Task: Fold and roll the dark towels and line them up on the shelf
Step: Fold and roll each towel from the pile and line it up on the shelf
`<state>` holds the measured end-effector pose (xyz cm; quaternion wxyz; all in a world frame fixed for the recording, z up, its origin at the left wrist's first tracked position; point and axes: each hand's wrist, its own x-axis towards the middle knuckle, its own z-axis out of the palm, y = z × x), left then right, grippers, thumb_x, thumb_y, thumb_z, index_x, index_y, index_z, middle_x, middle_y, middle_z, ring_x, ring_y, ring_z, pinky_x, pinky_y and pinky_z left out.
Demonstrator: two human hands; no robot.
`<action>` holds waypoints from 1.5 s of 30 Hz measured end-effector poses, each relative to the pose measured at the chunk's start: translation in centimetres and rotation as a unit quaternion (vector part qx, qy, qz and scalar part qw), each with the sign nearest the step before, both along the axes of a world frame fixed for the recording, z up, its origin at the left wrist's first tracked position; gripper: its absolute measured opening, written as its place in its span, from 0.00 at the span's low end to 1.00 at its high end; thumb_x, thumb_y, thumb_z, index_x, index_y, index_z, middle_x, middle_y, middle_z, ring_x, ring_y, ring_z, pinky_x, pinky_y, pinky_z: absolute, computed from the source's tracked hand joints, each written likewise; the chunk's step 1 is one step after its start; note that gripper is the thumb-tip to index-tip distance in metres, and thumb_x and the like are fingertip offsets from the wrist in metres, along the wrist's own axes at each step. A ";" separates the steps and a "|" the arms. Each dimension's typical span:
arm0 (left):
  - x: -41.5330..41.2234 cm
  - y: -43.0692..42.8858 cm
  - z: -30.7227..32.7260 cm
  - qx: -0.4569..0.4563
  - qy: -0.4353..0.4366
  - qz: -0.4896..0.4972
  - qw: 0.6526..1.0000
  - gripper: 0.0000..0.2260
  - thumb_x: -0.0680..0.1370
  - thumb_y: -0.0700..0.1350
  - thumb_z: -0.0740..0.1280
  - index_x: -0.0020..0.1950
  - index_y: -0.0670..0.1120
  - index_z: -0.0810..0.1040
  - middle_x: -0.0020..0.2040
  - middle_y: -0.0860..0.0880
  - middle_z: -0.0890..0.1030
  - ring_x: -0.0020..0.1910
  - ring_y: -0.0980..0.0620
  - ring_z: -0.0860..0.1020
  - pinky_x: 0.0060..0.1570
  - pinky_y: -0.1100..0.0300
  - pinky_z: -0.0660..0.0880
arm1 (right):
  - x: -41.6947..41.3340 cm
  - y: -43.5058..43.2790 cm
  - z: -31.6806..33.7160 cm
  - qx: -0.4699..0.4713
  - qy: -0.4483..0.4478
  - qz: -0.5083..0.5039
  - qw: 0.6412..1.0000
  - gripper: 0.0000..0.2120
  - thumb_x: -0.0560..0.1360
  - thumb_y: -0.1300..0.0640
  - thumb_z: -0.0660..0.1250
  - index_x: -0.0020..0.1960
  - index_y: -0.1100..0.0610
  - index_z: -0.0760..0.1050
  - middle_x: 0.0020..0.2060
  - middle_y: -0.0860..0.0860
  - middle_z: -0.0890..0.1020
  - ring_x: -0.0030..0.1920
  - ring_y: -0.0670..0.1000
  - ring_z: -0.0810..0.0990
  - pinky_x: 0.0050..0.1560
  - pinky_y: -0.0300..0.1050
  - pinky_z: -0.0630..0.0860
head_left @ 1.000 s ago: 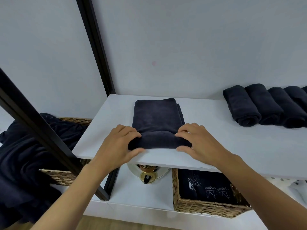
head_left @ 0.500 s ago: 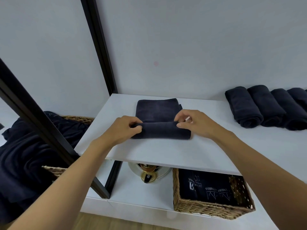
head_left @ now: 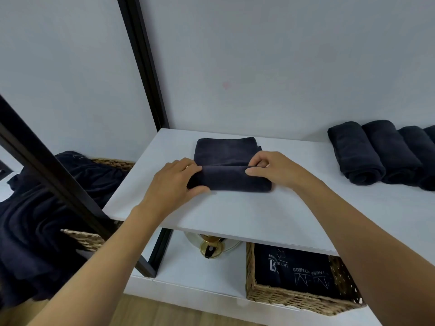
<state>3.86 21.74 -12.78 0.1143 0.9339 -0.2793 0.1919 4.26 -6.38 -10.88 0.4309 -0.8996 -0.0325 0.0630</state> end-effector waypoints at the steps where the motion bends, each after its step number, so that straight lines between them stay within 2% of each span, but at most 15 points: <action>1: 0.3 0.1 0.1 0.017 0.009 -0.001 1.000 0.21 0.74 0.57 0.71 0.60 0.45 0.79 0.57 0.48 0.80 0.50 0.45 0.78 0.47 0.52 0.76 | 0.0 0.1 0.2 -0.008 -0.024 0.002 1.000 0.05 0.72 0.51 0.73 0.46 0.47 0.79 0.42 0.45 0.79 0.41 0.43 0.77 0.44 0.38 0.69; 4: 1.4 0.0 0.4 0.011 0.069 0.010 0.997 0.21 0.76 0.59 0.67 0.64 0.48 0.77 0.59 0.51 0.79 0.55 0.49 0.75 0.52 0.55 0.73 | -1.0 0.4 0.1 -0.115 -0.199 0.035 0.973 0.05 0.73 0.51 0.72 0.49 0.45 0.80 0.48 0.41 0.78 0.48 0.43 0.75 0.51 0.42 0.68; 6: 2.2 0.0 0.7 -0.024 0.120 0.016 0.992 0.20 0.77 0.59 0.65 0.63 0.49 0.78 0.58 0.52 0.78 0.54 0.51 0.73 0.53 0.57 0.71 | -2.1 0.7 -0.6 -0.215 -0.267 0.075 0.936 0.14 0.72 0.44 0.71 0.56 0.44 0.78 0.52 0.40 0.77 0.52 0.45 0.72 0.54 0.46 0.64; 9: 3.1 -0.7 1.4 -0.022 0.147 0.027 0.989 0.16 0.79 0.57 0.62 0.60 0.49 0.80 0.55 0.49 0.77 0.53 0.49 0.73 0.52 0.57 0.69 | -1.5 0.3 -1.2 -0.257 -0.229 0.093 0.934 0.20 0.71 0.43 0.72 0.61 0.45 0.76 0.56 0.41 0.78 0.55 0.47 0.73 0.57 0.47 0.64; 14: 2.5 -1.4 1.3 0.067 -0.035 -0.024 0.997 0.15 0.77 0.52 0.69 0.59 0.46 0.78 0.53 0.46 0.80 0.50 0.43 0.76 0.55 0.50 0.69 | 2.4 -0.4 1.2 -0.092 -0.054 0.059 0.993 0.06 0.70 0.49 0.74 0.47 0.43 0.80 0.45 0.39 0.83 0.51 0.43 0.80 0.54 0.42 0.73; 18: 3.2 -1.3 0.8 0.020 0.037 -0.003 0.999 0.16 0.77 0.50 0.69 0.63 0.47 0.76 0.57 0.48 0.80 0.54 0.46 0.74 0.55 0.56 0.65 | 4.1 -0.4 1.4 -0.010 0.021 0.044 0.999 0.05 0.72 0.51 0.74 0.45 0.46 0.79 0.36 0.41 0.84 0.41 0.39 0.81 0.44 0.38 0.70; 20: 4.4 -1.5 1.4 -0.002 0.087 -0.001 0.996 0.14 0.78 0.51 0.67 0.62 0.49 0.76 0.55 0.49 0.79 0.52 0.48 0.73 0.51 0.58 0.64 | 4.4 -0.3 1.4 -0.013 0.000 0.041 0.999 0.04 0.72 0.52 0.73 0.45 0.48 0.79 0.36 0.41 0.83 0.39 0.39 0.80 0.43 0.38 0.69; 23: 5.9 -1.7 2.2 -0.026 0.162 -0.006 0.986 0.13 0.79 0.50 0.67 0.61 0.49 0.78 0.52 0.50 0.79 0.49 0.49 0.74 0.47 0.59 0.66 | 3.5 -0.4 0.7 -0.056 -0.159 0.036 0.985 0.03 0.71 0.51 0.74 0.43 0.46 0.80 0.41 0.41 0.82 0.44 0.40 0.79 0.45 0.36 0.69; 26: 7.0 -1.6 2.8 -0.023 0.210 -0.008 0.977 0.12 0.80 0.50 0.65 0.61 0.48 0.78 0.51 0.52 0.78 0.49 0.51 0.74 0.47 0.62 0.64 | 2.3 -0.4 -0.6 -0.133 -0.229 0.076 0.961 0.13 0.69 0.45 0.75 0.51 0.46 0.79 0.47 0.39 0.79 0.48 0.41 0.75 0.49 0.34 0.68; 30: 8.4 -2.6 4.3 0.010 0.275 0.023 0.961 0.11 0.81 0.49 0.63 0.59 0.47 0.79 0.51 0.49 0.76 0.53 0.48 0.75 0.55 0.53 0.71 | 4.4 -0.5 -0.2 -0.093 -0.143 0.047 0.984 0.07 0.71 0.45 0.72 0.48 0.42 0.79 0.44 0.38 0.81 0.48 0.45 0.77 0.46 0.37 0.70; 35: 7.7 -3.3 4.0 -0.048 0.174 0.038 0.983 0.13 0.77 0.52 0.68 0.60 0.50 0.76 0.54 0.51 0.79 0.54 0.48 0.76 0.60 0.47 0.70 | 7.7 -1.0 0.7 0.003 -0.012 0.027 1.000 0.03 0.73 0.48 0.72 0.45 0.46 0.82 0.43 0.39 0.83 0.49 0.43 0.80 0.45 0.37 0.71; 38: 8.2 -3.5 3.4 -0.056 0.186 0.048 0.980 0.12 0.79 0.52 0.65 0.61 0.50 0.77 0.56 0.50 0.80 0.55 0.47 0.76 0.60 0.46 0.70 | 9.0 -0.7 1.1 0.007 0.020 0.009 1.000 0.05 0.74 0.49 0.72 0.49 0.48 0.80 0.49 0.45 0.83 0.54 0.45 0.79 0.48 0.37 0.70; 41: 10.5 -3.8 4.0 -0.019 0.219 0.070 0.973 0.11 0.81 0.52 0.62 0.60 0.51 0.79 0.56 0.50 0.81 0.55 0.47 0.76 0.59 0.46 0.71 | 9.2 0.1 1.2 -0.095 -0.124 -0.012 0.988 0.02 0.75 0.52 0.69 0.47 0.48 0.80 0.46 0.45 0.82 0.51 0.49 0.79 0.53 0.45 0.71; 43: 12.1 -4.0 4.2 -0.004 0.245 0.083 0.966 0.12 0.82 0.51 0.60 0.58 0.51 0.80 0.53 0.50 0.81 0.55 0.47 0.77 0.59 0.46 0.72 | 8.4 0.6 0.5 -0.203 -0.287 0.001 0.936 0.04 0.76 0.51 0.68 0.48 0.48 0.81 0.46 0.46 0.82 0.49 0.51 0.79 0.55 0.50 0.68; 45: 13.5 -4.1 4.2 -0.004 0.275 0.085 0.958 0.12 0.83 0.50 0.60 0.55 0.48 0.82 0.51 0.48 0.81 0.53 0.45 0.77 0.57 0.46 0.73 | 7.5 0.8 -0.5 -0.255 -0.330 0.045 0.908 0.12 0.74 0.44 0.69 0.54 0.49 0.80 0.51 0.45 0.82 0.52 0.49 0.77 0.56 0.47 0.64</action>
